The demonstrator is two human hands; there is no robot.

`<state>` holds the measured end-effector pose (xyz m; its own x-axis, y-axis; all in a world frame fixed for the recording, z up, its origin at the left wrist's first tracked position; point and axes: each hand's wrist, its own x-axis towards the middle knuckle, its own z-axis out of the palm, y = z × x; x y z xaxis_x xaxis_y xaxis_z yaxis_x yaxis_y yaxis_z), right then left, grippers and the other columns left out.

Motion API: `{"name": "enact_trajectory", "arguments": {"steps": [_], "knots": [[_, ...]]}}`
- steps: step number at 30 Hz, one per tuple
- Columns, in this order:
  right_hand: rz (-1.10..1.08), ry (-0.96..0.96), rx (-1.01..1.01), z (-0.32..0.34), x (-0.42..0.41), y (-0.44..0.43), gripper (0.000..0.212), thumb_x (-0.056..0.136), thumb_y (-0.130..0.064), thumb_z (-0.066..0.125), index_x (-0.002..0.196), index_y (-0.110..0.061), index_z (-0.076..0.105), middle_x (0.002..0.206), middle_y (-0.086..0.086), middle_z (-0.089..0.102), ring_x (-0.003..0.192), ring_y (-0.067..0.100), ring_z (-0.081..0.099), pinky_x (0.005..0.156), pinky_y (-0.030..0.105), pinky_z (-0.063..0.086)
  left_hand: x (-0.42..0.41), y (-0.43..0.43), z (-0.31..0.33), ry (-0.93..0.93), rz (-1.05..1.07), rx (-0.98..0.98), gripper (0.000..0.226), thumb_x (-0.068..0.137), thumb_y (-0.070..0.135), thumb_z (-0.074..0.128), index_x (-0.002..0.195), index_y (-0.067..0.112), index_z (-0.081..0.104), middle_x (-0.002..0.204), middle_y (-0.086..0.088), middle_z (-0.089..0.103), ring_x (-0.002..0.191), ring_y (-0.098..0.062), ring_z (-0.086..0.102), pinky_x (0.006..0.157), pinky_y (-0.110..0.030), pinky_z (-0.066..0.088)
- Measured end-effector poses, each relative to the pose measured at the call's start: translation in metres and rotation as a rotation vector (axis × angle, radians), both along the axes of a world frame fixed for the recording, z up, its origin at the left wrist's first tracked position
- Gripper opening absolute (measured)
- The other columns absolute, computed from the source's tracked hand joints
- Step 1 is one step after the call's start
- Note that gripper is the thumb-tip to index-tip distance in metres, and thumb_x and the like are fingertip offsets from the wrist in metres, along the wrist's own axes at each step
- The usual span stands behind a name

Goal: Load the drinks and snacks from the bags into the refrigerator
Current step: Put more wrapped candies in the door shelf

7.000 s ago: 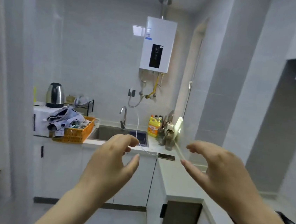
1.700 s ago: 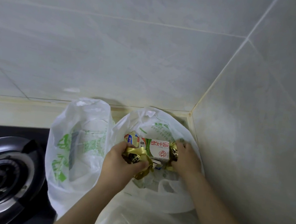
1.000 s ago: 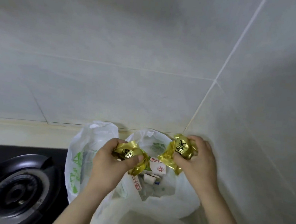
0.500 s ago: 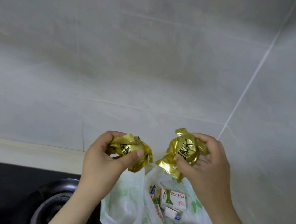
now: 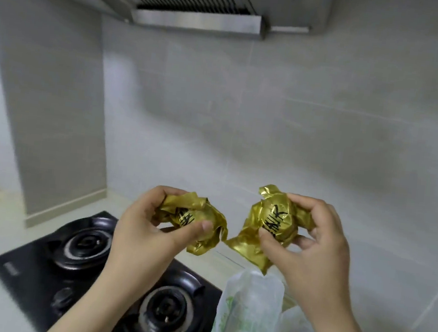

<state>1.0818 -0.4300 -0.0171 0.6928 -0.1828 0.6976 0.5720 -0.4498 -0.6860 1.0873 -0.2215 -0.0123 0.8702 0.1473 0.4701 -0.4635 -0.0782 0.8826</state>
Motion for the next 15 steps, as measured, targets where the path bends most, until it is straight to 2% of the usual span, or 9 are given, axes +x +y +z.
{"name": "enact_trajectory", "arguments": {"steps": [3, 6, 9, 11, 15], "knots": [[0.126, -0.019, -0.024, 0.002, 0.000, 0.028, 0.054, 0.063, -0.009, 0.084, 0.105, -0.033, 0.060, 0.102, -0.014, 0.054, 0.096, 0.009, 0.062, 0.073, 0.022, 0.057, -0.031, 0.027, 0.005, -0.025, 0.148, 0.029, 0.045, 0.048, 0.031, 0.093, 0.086, 0.026, 0.068, 0.082, 0.005, 0.073, 0.068, -0.009, 0.067, 0.059, -0.022, 0.053], [0.240, -0.042, -0.058, 0.007, -0.006, 0.066, 0.053, 0.064, -0.011, 0.084, 0.106, -0.032, 0.060, 0.102, -0.013, 0.054, 0.098, 0.008, 0.060, 0.075, 0.023, 0.056, -0.068, 0.061, 0.011, -0.043, 0.292, 0.049, 0.041, 0.049, 0.029, 0.088, 0.085, 0.026, 0.069, 0.082, 0.005, 0.073, 0.072, -0.011, 0.070, 0.061, -0.024, 0.056], [0.365, -0.074, -0.081, 0.017, -0.019, 0.112, 0.053, 0.064, -0.013, 0.084, 0.107, -0.032, 0.060, 0.104, -0.010, 0.055, 0.100, 0.007, 0.059, 0.076, 0.018, 0.054, -0.108, 0.097, 0.020, -0.061, 0.409, 0.076, 0.039, 0.049, 0.029, 0.086, 0.084, 0.028, 0.069, 0.081, 0.005, 0.073, 0.073, -0.011, 0.069, 0.061, -0.025, 0.056], [0.442, -0.102, -0.100, 0.026, -0.031, 0.144, 0.053, 0.064, -0.015, 0.084, 0.107, -0.033, 0.059, 0.104, -0.011, 0.055, 0.099, 0.006, 0.059, 0.077, 0.014, 0.052, -0.135, 0.121, 0.026, -0.082, 0.483, 0.079, 0.046, 0.045, 0.027, 0.094, 0.084, 0.028, 0.070, 0.081, 0.005, 0.073, 0.074, -0.011, 0.069, 0.063, -0.025, 0.056], [0.581, -0.164, -0.117, 0.043, -0.061, 0.213, 0.053, 0.065, -0.017, 0.082, 0.106, -0.039, 0.058, 0.104, -0.013, 0.054, 0.099, 0.001, 0.058, 0.077, 0.009, 0.049, -0.190, 0.170, 0.037, -0.123, 0.616, 0.050, 0.038, 0.051, 0.023, 0.085, 0.086, 0.024, 0.070, 0.080, 0.004, 0.073, 0.075, -0.010, 0.069, 0.059, -0.016, 0.053]]}}
